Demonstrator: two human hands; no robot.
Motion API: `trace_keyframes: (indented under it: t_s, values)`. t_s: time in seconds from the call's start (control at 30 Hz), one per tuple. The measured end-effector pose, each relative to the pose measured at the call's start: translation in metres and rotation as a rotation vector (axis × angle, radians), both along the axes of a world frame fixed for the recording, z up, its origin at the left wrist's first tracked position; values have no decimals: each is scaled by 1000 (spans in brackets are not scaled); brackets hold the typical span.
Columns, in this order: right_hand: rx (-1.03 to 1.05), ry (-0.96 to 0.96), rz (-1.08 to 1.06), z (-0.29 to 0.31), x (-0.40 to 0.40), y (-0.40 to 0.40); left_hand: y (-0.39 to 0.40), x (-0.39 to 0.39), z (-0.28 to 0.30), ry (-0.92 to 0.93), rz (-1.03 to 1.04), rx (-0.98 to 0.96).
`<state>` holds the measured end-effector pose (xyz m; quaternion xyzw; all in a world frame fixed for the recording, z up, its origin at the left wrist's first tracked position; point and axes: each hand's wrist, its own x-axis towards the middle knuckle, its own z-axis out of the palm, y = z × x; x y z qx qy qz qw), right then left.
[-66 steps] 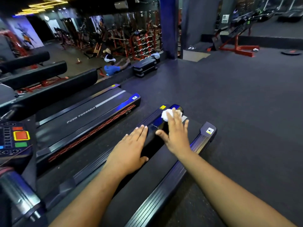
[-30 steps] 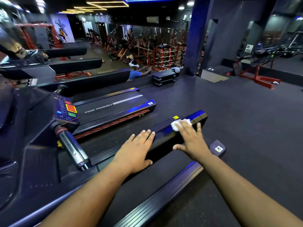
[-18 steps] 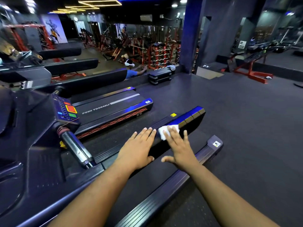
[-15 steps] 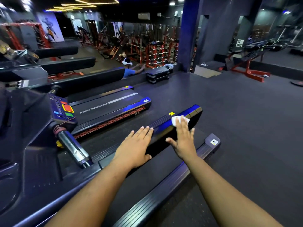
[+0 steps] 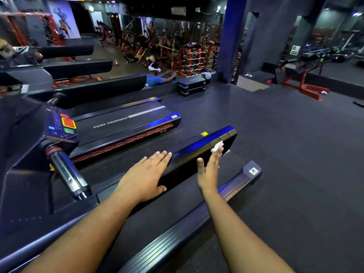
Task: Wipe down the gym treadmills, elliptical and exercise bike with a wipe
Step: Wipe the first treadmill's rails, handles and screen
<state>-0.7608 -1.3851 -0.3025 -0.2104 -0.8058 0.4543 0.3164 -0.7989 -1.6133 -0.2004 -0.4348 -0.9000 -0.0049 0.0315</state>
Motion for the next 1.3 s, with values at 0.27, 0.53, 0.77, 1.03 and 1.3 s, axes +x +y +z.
trace_keyframes:
  t_s: [0.27, 0.53, 0.77, 1.03, 1.3]
  values:
    - [-54, 110, 157, -15, 17, -87, 2, -2, -2, 7, 13, 14]
    - [-420, 98, -89, 27, -15, 1, 1, -2, -2, 14, 10, 32]
    - [-219, 94, -29, 21, -9, -16, 2, 0, -1, 29, 4, 45]
    - [-9, 172, 11, 28, -14, -16, 2, 2, -1, 31, 16, 59]
    - [-248, 104, -55, 11, -20, 25, 0, 1, -1, 30, 13, 67]
